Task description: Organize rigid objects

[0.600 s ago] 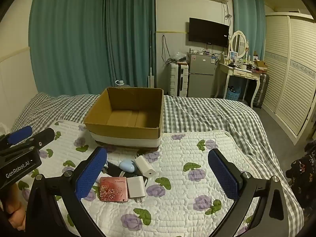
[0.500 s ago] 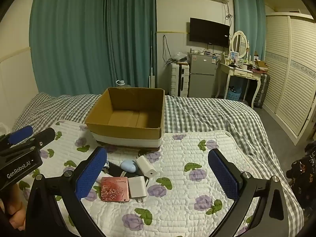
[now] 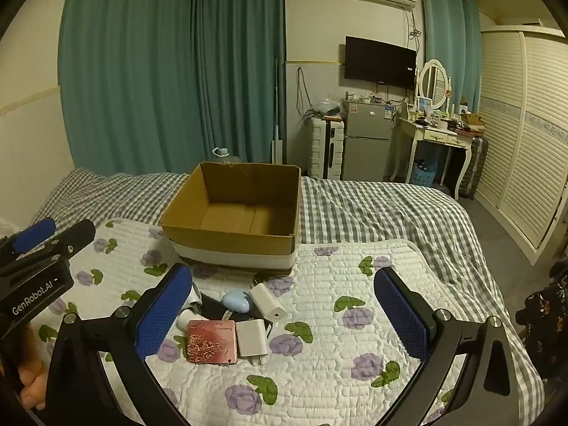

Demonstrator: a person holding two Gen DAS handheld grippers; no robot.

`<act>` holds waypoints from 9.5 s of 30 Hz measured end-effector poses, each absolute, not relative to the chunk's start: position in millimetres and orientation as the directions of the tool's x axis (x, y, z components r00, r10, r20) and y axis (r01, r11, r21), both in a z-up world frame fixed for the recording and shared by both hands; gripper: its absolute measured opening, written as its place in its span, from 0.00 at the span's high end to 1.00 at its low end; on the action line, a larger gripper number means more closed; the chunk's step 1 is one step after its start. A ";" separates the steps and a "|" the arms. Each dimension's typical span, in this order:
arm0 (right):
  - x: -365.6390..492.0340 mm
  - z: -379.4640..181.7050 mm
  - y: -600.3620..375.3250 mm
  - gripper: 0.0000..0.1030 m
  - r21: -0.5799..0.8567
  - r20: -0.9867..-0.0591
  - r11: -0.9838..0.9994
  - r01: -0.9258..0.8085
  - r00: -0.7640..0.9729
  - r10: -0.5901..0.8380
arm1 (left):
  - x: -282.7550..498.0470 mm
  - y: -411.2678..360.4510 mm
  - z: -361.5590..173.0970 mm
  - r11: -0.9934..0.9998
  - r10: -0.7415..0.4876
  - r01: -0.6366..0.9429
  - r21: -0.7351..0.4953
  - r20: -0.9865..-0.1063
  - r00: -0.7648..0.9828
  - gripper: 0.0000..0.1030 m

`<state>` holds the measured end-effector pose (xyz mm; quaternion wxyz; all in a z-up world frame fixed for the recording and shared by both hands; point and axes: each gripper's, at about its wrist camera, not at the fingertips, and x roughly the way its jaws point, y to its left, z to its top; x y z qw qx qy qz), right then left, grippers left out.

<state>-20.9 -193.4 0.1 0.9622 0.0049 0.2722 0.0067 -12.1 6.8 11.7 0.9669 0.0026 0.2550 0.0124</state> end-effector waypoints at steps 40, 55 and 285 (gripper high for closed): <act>-21.5 0.7 -196.4 0.00 0.022 -0.505 0.998 -0.060 0.861 0.063 | -4.8 -6.2 1.7 0.997 0.035 0.002 0.072 -0.512 0.858 0.29; -21.4 -0.1 -197.5 0.00 0.032 -0.506 0.998 -0.059 0.860 0.067 | -7.1 0.1 1.2 0.999 0.015 0.007 0.042 -0.509 0.860 0.29; 43.6 105.1 -211.4 0.00 -0.108 -0.226 0.993 -0.046 0.974 0.021 | 67.2 11.9 146.3 0.991 -0.131 0.121 -0.062 -0.197 0.972 0.34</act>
